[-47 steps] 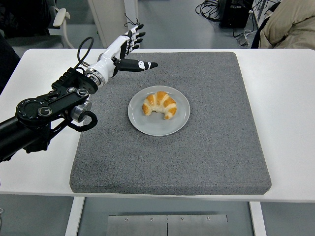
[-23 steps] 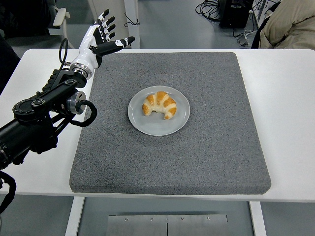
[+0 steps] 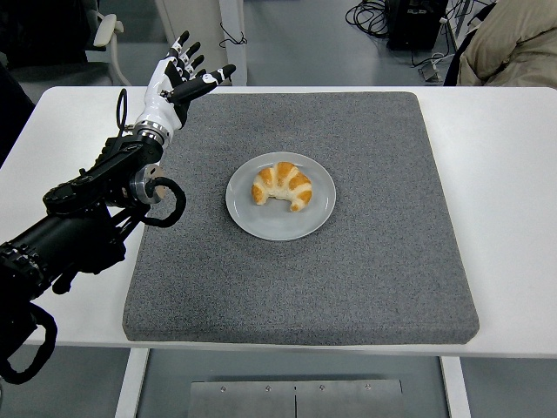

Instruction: Place the bread on the plate

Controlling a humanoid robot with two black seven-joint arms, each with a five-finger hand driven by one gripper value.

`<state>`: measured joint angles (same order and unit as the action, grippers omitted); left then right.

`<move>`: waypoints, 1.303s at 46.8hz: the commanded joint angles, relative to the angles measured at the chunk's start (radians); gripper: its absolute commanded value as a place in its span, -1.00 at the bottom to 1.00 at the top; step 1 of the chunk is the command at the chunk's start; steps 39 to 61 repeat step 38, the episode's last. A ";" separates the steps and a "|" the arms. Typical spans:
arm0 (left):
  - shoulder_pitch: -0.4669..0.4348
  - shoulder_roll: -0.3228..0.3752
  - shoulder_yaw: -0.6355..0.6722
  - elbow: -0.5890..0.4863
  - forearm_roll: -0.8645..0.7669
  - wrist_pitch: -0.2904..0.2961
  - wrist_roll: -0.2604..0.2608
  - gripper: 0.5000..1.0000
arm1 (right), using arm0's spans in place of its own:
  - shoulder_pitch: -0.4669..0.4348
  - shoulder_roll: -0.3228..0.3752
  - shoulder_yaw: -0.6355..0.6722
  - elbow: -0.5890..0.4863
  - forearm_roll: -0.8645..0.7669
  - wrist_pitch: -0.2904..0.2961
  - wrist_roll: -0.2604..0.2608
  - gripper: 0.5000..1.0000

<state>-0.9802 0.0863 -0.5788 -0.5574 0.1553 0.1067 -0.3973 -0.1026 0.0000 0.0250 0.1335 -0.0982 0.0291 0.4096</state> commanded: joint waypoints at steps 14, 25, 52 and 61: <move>0.012 -0.031 -0.115 0.082 -0.057 -0.113 -0.023 0.89 | 0.000 0.000 0.001 0.000 0.000 0.000 0.000 1.00; 0.012 -0.033 -0.116 0.108 -0.111 -0.119 -0.023 0.89 | 0.001 0.000 0.001 0.001 0.000 0.000 0.000 1.00; 0.012 -0.033 -0.136 0.143 -0.112 -0.140 -0.018 0.89 | 0.003 0.000 0.000 0.003 0.000 0.002 0.000 1.00; 0.012 -0.033 -0.136 0.143 -0.112 -0.140 -0.018 0.89 | 0.003 0.000 0.000 0.003 0.000 0.002 0.000 1.00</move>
